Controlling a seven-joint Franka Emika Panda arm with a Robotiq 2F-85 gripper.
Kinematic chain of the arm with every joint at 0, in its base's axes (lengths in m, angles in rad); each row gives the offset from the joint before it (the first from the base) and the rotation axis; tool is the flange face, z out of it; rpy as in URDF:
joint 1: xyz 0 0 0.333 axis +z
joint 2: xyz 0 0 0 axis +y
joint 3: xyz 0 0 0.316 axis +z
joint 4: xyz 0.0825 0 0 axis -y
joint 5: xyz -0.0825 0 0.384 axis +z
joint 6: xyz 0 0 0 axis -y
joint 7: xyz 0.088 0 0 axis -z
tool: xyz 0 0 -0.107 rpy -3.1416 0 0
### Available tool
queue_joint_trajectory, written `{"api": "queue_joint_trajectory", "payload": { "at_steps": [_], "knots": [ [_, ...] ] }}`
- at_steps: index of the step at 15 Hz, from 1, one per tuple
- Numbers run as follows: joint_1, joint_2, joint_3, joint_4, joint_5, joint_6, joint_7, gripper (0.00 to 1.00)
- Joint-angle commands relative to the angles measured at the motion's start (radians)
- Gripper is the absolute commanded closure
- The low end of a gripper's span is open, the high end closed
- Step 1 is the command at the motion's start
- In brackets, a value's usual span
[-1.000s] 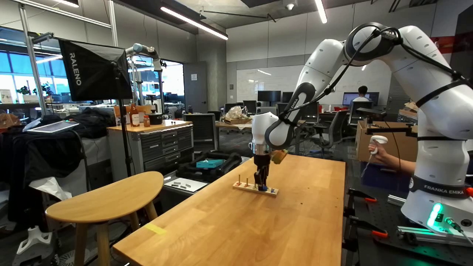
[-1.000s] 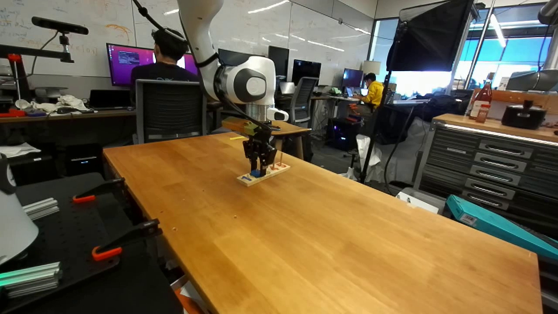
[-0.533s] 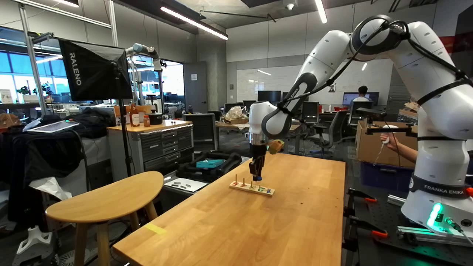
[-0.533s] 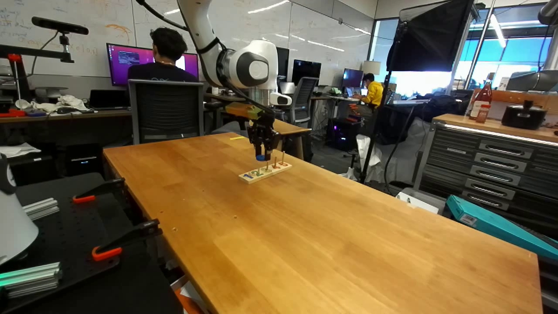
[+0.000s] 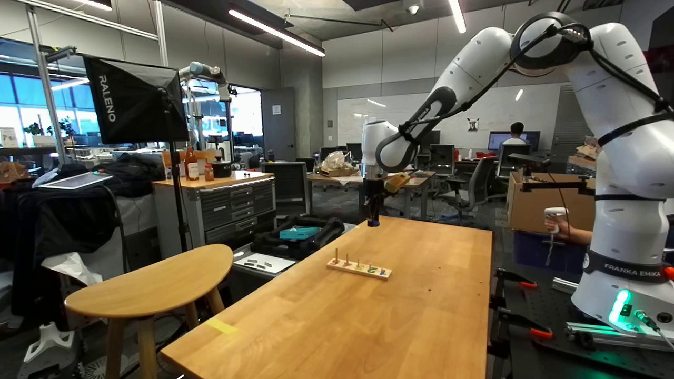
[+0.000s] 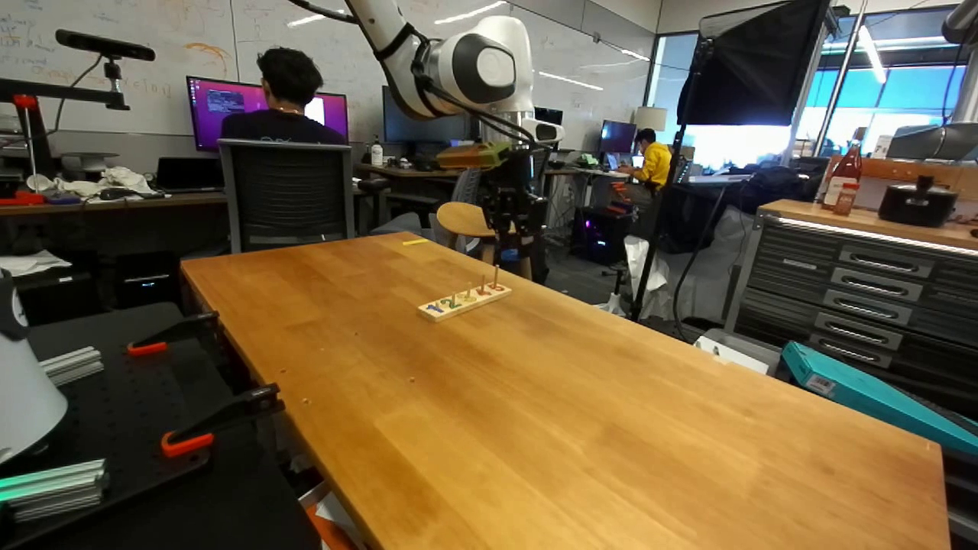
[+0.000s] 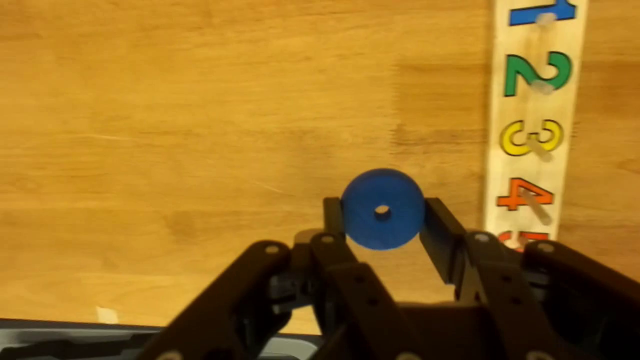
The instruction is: Remove the blue ring from the wooden stand
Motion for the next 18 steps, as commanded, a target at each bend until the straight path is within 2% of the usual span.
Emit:
{"api": "queue_joint_trajectory", "payload": {
  "at_steps": [1, 4, 10, 11, 13, 17, 18],
  "knots": [
    [-0.016, 0.045, -0.037, 0.010, -0.060, -0.019, 0.032, 0.82],
    [-0.028, 0.100, -0.043, 0.004, -0.066, -0.013, 0.026, 0.82],
    [-0.042, 0.204, -0.013, 0.016, -0.020, -0.018, 0.002, 0.80],
    [-0.042, 0.212, -0.008, 0.022, -0.014, -0.026, -0.001, 0.59],
    [-0.041, 0.216, 0.003, 0.031, 0.000, -0.040, -0.004, 0.30],
    [-0.014, 0.091, 0.049, -0.018, -0.009, -0.098, -0.048, 0.02],
    [-0.007, 0.047, 0.064, -0.034, -0.012, -0.114, -0.061, 0.00]
  ]
}}
